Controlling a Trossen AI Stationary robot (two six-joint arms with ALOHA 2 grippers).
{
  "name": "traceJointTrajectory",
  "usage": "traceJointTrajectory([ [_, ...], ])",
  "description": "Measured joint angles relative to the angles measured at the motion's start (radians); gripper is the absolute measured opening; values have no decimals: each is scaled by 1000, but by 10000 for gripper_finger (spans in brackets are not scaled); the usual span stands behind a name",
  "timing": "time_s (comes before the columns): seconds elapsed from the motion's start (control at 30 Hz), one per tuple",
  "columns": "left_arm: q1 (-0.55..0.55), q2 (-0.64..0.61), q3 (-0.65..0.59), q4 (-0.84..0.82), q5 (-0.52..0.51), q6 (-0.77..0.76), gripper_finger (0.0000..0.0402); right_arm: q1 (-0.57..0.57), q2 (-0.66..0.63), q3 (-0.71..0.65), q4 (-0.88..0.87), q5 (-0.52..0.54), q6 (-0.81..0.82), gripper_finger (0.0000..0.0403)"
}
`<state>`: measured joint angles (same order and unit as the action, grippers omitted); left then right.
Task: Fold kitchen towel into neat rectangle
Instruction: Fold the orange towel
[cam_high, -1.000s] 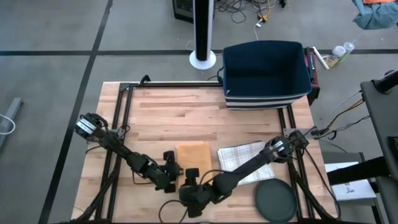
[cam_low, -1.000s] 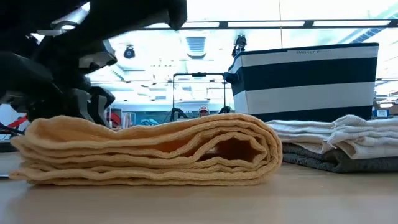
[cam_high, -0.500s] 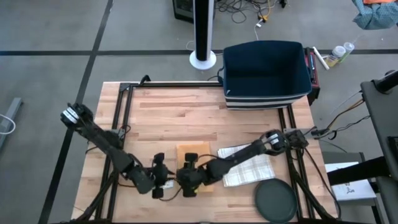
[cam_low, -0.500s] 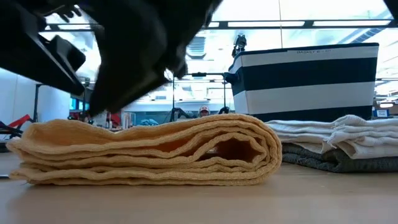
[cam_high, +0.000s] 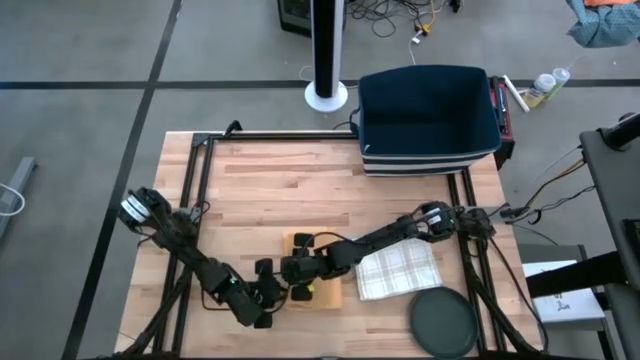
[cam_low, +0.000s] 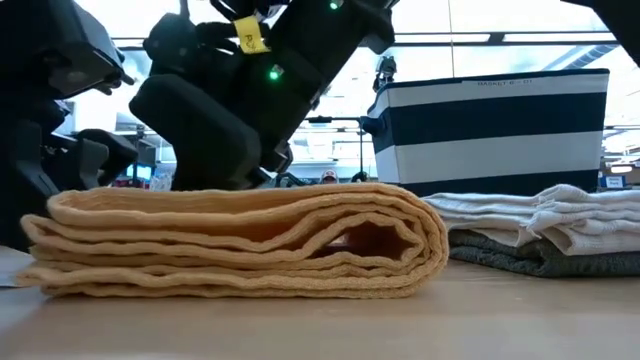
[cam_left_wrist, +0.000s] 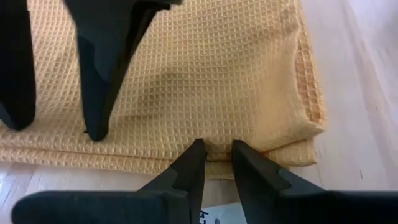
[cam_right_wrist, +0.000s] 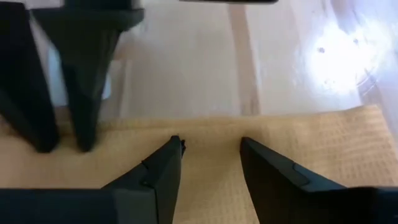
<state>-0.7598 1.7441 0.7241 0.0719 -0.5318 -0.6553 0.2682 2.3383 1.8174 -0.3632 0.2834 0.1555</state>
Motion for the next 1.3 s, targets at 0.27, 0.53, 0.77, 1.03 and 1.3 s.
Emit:
traceJointTrajectory([
  [0.27, -5, -97, -7, -76, 3, 0, 75, -26, 0, -3, 5, -4, -17, 159],
  [0.53, -12, -97, -7, -43, 79, -32, 75, -32, 0, -4, 10, -5, -18, 151],
  [0.77, -27, -61, 7, -27, 80, -55, 75, -34, 0, -4, 12, -5, -18, 156],
  [1.03, -28, -38, -10, -38, 73, -109, 75, -44, 30, -5, 44, -4, 9, 142],
  [1.3, -32, -31, -23, -35, 70, -148, 75, -67, 31, -6, 72, 6, 4, 135],
])
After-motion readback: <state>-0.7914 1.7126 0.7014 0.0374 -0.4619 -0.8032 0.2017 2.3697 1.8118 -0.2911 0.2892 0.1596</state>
